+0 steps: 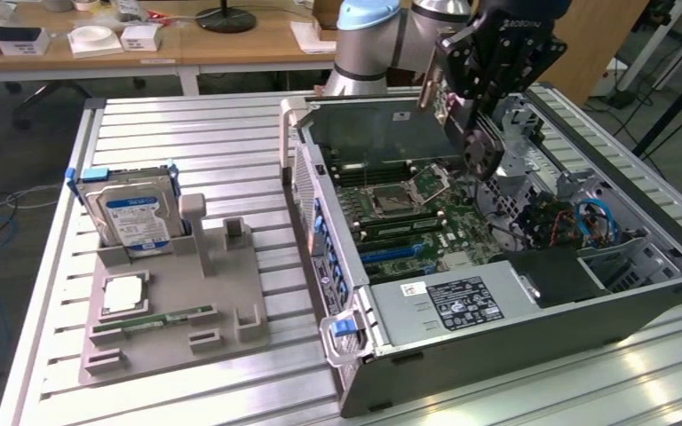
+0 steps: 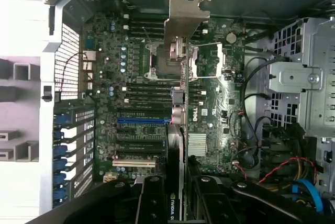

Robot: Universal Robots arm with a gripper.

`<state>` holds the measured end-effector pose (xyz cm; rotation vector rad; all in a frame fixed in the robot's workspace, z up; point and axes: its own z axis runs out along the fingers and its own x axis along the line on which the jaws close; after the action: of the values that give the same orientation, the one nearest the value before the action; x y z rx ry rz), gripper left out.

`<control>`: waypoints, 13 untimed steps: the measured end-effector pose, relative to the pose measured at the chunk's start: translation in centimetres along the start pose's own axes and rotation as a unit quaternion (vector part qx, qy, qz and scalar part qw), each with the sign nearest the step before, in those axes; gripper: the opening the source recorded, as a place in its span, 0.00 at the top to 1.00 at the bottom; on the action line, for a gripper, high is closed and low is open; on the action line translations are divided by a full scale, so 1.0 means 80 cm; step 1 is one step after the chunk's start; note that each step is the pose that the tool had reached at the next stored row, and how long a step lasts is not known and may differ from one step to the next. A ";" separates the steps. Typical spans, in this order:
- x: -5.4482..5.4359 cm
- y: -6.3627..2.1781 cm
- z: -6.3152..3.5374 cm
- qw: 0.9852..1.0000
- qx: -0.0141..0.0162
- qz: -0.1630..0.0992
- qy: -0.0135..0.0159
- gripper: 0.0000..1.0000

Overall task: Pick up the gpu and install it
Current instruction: 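Pick up the gpu and move the gpu toward the slot, then insert the gpu into the slot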

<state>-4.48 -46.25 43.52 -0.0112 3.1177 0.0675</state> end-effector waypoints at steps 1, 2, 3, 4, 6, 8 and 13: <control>-0.002 0.000 0.000 1.000 0.000 0.000 0.000 0.74; -0.005 0.000 0.000 1.000 0.000 0.000 0.000 0.74; -0.006 0.000 0.000 1.000 0.000 0.000 0.000 0.74; -0.007 0.000 0.000 1.000 0.000 0.000 0.000 0.74; -0.007 0.000 0.000 1.000 0.000 0.000 0.000 0.74; -0.007 0.000 0.000 1.000 0.000 0.000 0.000 0.74; -0.007 0.000 0.000 1.000 0.000 0.000 0.000 0.74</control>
<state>-3.91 -46.24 43.52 -0.0112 3.1177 0.0674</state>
